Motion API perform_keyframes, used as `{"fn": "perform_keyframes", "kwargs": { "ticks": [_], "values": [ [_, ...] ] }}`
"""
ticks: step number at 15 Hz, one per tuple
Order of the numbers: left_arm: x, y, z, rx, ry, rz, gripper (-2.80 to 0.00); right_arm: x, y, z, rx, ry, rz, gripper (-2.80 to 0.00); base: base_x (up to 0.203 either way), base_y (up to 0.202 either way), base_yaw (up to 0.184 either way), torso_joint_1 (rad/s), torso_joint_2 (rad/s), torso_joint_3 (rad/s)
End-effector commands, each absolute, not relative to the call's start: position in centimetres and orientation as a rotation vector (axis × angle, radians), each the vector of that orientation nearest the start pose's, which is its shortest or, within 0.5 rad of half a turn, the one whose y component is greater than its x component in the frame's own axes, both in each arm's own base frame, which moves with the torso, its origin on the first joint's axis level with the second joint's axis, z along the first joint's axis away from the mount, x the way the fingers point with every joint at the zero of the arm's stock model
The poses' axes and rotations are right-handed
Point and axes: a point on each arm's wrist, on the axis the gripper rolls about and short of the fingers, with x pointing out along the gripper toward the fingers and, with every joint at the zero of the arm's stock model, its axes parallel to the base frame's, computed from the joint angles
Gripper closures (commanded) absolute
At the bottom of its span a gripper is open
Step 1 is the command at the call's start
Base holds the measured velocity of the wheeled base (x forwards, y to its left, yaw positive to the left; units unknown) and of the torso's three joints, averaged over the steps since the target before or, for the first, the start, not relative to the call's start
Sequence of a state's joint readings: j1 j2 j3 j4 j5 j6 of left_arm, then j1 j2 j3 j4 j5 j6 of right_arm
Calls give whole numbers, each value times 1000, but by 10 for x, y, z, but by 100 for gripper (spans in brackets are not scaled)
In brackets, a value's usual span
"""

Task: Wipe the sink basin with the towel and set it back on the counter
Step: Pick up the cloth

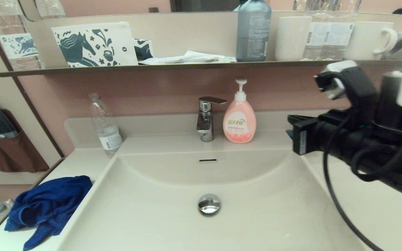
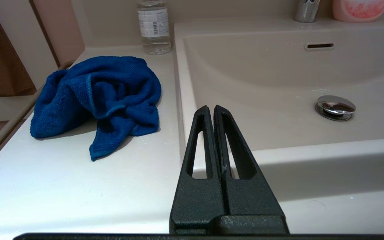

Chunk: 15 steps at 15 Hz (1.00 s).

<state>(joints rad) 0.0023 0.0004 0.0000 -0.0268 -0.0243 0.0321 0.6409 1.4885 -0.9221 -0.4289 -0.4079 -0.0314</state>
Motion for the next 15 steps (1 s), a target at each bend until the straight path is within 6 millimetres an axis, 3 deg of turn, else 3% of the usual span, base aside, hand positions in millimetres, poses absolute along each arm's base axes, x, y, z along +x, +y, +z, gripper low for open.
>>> {"fn": "perform_keyframes", "kwargs": {
  "ticks": [1,3,5,9,15],
  "values": [
    [-23,-1,78,33,-26,-21,0,182,80,264,-99,51,51,0,0,0,0,0,0,0],
    [-23,-1,78,33,-26,-21,0,153,33,263,-110,7,-84,0,0,0,0,0,0,0],
    [-23,-1,78,33,-26,-21,0,113,10,260,-98,-55,-119,0,0,0,0,0,0,0],
    [-23,-1,78,33,-26,-21,0,45,0,239,-92,-57,-99,0,0,0,0,0,0,0],
    [-23,-1,78,33,-26,-22,0,-35,-5,196,-106,-54,-125,0,0,0,0,0,0,0]
  ]
}}
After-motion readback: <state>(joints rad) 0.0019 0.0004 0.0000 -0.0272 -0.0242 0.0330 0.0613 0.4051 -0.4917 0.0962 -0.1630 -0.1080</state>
